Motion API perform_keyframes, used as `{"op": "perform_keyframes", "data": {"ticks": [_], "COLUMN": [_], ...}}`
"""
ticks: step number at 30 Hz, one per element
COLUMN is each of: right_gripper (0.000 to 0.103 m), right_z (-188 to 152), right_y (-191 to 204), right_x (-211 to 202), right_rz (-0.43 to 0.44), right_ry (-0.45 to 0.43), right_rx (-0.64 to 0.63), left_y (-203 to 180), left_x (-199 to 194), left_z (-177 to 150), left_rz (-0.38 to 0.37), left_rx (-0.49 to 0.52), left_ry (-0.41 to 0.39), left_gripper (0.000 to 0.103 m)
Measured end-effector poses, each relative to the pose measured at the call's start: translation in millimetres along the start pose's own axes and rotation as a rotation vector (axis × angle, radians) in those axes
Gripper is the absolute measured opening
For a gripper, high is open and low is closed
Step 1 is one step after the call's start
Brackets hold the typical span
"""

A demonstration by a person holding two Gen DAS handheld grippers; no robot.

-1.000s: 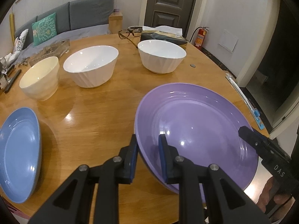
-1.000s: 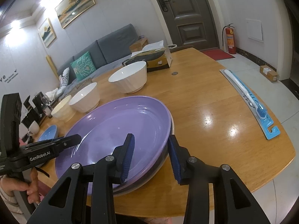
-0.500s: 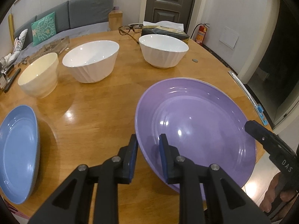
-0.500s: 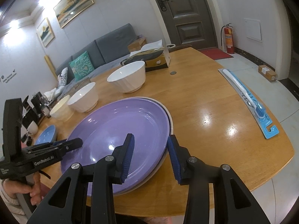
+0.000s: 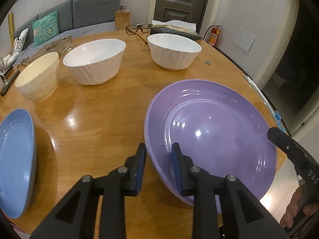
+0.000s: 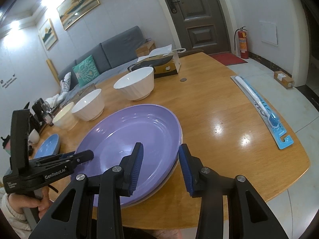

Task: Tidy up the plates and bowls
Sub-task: 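Lift the purple plate, lower it onto the beige plate, open the right tool, then move the right tool to the blue plate rim and close on it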

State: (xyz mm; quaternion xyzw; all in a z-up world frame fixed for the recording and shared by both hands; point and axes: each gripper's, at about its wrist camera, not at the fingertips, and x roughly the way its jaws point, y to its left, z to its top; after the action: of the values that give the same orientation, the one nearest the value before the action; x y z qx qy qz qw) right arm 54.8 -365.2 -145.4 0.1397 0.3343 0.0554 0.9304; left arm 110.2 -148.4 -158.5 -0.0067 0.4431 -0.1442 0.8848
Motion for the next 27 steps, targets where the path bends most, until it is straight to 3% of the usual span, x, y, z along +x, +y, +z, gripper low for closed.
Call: {"op": "perform_keyframes", "data": {"ticks": [6, 14, 21, 27], "right_gripper": [0.033, 0.033, 0.037, 0.055], "right_z": [3, 16, 17, 1], "right_y": [12, 74, 177, 257], "right_x": [-9, -31, -35, -1], "right_rz": [-0.022, -0.005, 0.115, 0.216], "right_ry": [-0.006, -0.036, -0.068, 0.027], "right_rx": [-0.026, -0.153, -0.294, -0.422], "left_y": [12, 72, 166, 253], "left_x": [-26, -104, -157, -165], "left_z": [3, 2, -29, -72], "left_rz": [-0.053, -0.108, -0.008, 0.126], "left_rx": [-0.035, -0.152, -0.315, -0.512], "left_ry": [-0.054, -0.231, -0.346, -0.335], "left_gripper": [0.032, 0.032, 0.032, 0.032]}}
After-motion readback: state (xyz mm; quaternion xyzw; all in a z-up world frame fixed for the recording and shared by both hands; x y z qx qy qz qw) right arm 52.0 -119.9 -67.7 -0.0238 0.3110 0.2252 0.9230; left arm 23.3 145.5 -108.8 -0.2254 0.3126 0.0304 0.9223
